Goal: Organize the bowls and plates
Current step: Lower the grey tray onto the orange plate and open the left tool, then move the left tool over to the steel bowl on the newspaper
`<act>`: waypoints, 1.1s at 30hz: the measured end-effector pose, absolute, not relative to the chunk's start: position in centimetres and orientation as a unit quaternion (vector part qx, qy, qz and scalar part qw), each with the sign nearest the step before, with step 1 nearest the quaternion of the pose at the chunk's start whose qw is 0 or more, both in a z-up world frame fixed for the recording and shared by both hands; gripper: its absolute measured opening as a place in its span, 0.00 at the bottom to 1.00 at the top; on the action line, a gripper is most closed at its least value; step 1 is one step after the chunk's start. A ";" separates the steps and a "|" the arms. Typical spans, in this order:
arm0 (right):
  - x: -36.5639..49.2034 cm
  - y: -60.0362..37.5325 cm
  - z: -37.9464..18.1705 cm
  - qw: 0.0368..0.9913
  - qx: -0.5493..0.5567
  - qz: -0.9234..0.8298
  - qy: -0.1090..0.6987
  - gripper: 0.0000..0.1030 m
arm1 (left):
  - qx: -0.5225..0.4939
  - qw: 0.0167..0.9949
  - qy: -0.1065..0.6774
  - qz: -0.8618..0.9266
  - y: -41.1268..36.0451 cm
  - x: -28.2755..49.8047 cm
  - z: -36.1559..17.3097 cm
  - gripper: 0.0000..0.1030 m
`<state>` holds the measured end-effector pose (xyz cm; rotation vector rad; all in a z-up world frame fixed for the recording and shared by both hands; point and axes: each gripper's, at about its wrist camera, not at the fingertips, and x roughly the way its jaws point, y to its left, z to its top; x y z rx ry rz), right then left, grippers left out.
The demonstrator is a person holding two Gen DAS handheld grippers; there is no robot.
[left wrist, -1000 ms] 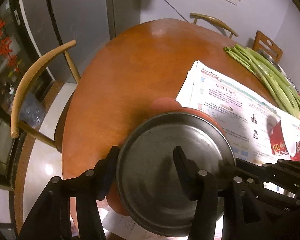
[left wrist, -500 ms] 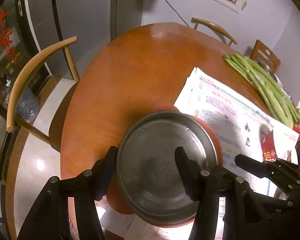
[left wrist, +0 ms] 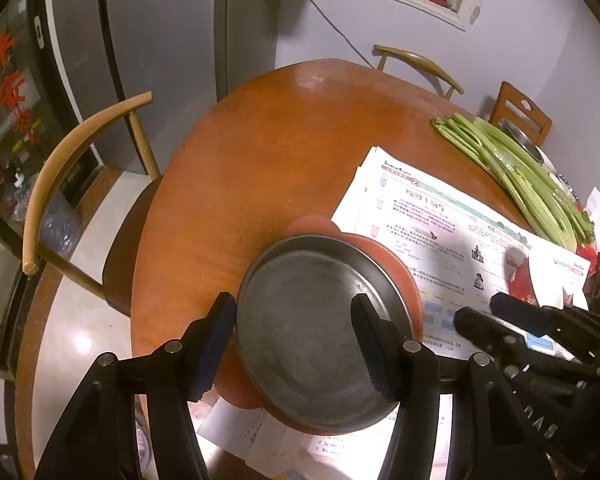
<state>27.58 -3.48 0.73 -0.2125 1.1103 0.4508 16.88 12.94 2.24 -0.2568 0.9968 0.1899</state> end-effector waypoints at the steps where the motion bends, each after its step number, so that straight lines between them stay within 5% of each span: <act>1: 27.6 -3.7 0.8 0.822 -0.097 0.209 0.521 0.38 | -0.122 0.867 0.475 0.090 12.9 16.9 2.3 0.60; 19: 26.6 -4.8 1.6 0.827 -0.093 0.216 0.511 0.38 | -0.091 0.866 0.480 0.102 12.6 16.4 2.1 0.60; 33: 26.4 -11.3 0.4 0.832 -0.045 0.172 0.525 0.38 | -0.050 0.864 0.500 -0.002 3.6 16.2 2.5 0.60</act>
